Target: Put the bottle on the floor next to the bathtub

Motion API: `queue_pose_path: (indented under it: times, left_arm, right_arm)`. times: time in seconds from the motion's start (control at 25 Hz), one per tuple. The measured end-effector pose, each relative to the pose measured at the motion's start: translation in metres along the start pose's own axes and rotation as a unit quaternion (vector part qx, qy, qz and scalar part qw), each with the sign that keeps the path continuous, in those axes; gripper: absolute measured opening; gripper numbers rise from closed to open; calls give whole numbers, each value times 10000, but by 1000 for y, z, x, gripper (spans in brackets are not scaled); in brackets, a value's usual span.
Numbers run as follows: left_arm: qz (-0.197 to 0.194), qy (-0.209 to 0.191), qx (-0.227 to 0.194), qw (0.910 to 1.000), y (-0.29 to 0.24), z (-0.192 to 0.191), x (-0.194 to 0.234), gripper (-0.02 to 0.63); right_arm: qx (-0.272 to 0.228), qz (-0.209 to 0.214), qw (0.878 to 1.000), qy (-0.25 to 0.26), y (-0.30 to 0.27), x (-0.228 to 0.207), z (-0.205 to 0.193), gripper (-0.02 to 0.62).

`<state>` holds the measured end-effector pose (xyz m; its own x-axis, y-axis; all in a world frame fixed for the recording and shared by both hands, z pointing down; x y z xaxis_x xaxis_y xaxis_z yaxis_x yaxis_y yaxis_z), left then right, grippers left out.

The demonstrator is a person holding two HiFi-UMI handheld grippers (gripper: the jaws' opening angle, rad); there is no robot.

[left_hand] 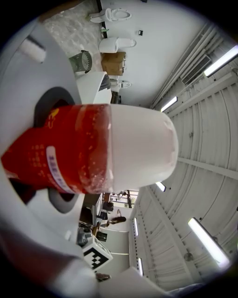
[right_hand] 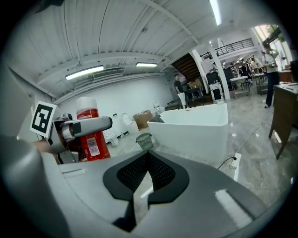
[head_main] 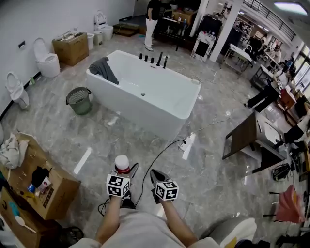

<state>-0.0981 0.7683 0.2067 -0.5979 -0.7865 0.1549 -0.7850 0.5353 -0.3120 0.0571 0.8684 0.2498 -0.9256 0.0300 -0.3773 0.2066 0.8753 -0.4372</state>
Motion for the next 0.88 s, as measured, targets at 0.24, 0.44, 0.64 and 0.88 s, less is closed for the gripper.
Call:
queue_pose_path:
  times: [0.24,0.44,0.64,0.88]
  left_arm:
    - [-234,-45,0,9997,-39,22,43,353]
    - [-431,-169,-2,9989,-63,37,79,353]
    - [-623,-308,-10,9976,-74,45,112,353]
    - [-618,-223,6,9978,-78,45,143,353]
  right_arm:
    - [66,-171,9998,40,-46,-2,24,2]
    - [2,-420,9991,-16,-83,0,45,2]
    - [-56,-556,9984,-68,-120,10,59,2]
    - [117,-576,9982,96,-146,23,61,2]
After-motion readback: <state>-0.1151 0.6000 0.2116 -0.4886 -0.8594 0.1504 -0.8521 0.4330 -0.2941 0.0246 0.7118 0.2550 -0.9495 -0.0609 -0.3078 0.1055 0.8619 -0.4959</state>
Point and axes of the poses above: the fingertips, and each gripper's own axes: y backward along the fingers, x to its left, z out of its top, the point moved 6 cm from there along y, backward along the fingers, and after that the axes turned 2 degrees about x, right-handed, at the moved point
